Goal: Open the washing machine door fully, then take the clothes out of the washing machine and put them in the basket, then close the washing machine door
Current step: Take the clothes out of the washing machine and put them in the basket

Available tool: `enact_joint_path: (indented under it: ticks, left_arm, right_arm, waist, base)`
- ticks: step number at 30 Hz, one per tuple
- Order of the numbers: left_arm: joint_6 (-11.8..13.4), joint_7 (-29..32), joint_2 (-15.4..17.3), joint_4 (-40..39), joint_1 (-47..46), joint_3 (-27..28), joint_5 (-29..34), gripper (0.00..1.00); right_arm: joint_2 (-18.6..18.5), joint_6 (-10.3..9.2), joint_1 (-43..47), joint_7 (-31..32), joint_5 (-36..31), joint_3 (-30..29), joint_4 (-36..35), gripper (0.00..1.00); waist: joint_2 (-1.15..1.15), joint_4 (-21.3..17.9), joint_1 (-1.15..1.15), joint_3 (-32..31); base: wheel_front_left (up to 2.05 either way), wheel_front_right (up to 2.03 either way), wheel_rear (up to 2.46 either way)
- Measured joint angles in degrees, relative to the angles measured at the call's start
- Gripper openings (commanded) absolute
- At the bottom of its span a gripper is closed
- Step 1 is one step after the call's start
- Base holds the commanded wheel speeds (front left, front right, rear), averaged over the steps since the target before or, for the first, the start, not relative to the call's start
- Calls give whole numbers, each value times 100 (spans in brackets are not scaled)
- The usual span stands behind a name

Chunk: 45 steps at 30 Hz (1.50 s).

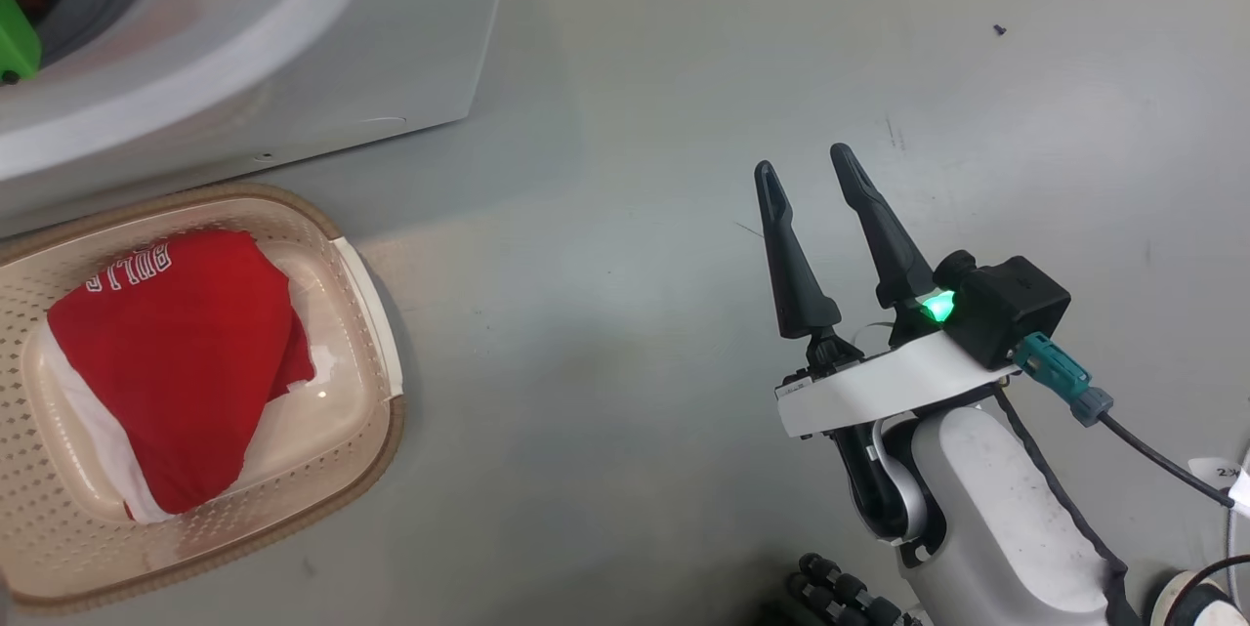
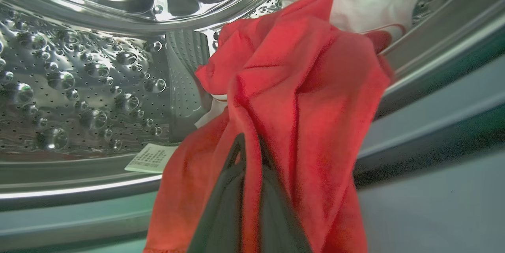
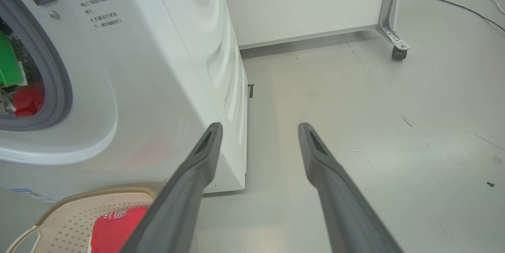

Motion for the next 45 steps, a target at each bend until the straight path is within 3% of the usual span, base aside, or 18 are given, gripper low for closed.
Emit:
enact_joint_path:
  ticks: [16, 45]
  left_arm:
    - [-22, -960, -256, 378, 213, -193, -26, 0]
    - [-49, -2732, -606, 565, 1816, -931, -211, 0]
  right_arm:
    - [-3, 27, -32, -1, -224, -181, 324, 100]
    - [-22, 312, 357, 0, -447, -498, 965, 100]
  waist:
    - [0, 465, 0, -478]
    - [0, 1306, 0, -1979]
  base:
    - [0, 0, 0]
    - [0, 0, 0]
